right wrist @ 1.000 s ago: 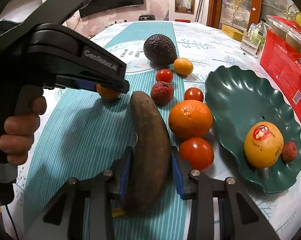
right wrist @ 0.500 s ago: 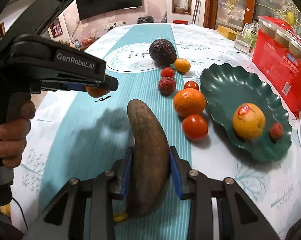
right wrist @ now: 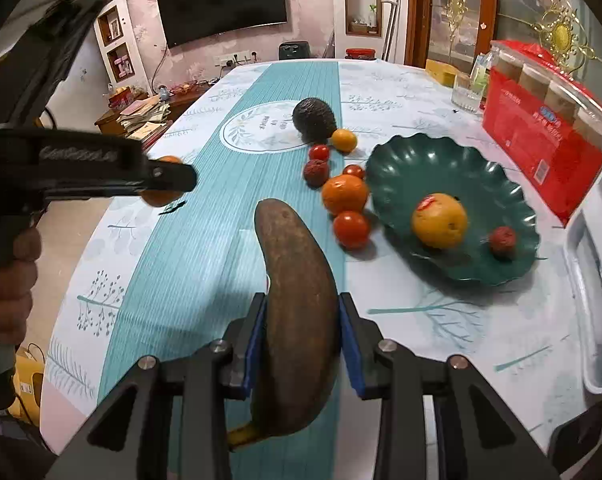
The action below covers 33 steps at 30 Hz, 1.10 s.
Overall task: Organize fruits
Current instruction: 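Carry mandarin and banana onto the green plate and open both tools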
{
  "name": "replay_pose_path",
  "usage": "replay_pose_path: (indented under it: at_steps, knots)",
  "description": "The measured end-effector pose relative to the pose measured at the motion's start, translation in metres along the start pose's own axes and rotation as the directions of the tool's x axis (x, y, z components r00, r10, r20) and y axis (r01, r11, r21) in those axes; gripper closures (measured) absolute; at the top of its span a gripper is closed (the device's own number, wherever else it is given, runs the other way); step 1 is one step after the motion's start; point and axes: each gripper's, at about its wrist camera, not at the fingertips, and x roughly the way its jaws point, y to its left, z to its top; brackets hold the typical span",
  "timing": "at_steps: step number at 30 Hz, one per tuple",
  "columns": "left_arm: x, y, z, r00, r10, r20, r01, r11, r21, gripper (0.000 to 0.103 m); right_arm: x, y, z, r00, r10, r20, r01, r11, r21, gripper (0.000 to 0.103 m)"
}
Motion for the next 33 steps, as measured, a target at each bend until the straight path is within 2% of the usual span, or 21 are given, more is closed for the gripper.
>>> replay_pose_path:
  at_steps: [8, 16, 26, 33]
  knots:
    - [-0.015, -0.027, -0.017, 1.000, 0.008, 0.019, -0.007, 1.000, -0.030, 0.065, -0.013, -0.036, 0.001, 0.998, 0.056, -0.025, -0.056, 0.998, -0.024, 0.068]
    - [-0.010, -0.070, -0.012, 0.998, 0.031, 0.053, -0.026, 0.996, -0.085, 0.065, -0.022, -0.086, 0.025, 0.994, 0.104, 0.016, -0.102, 0.991, -0.087, 0.068]
    - [0.015, -0.128, 0.017, 0.994, 0.048, 0.101, -0.038, 0.994, -0.105, 0.065, -0.021, -0.143, 0.064, 0.988, 0.132, 0.074, -0.118, 0.978, -0.173, 0.068]
    - [0.043, -0.153, 0.046, 0.990, 0.078, 0.114, -0.067, 0.993, -0.096, 0.065, 0.002, -0.176, 0.087, 0.987, 0.126, 0.104, -0.109, 0.982, -0.155, 0.068]
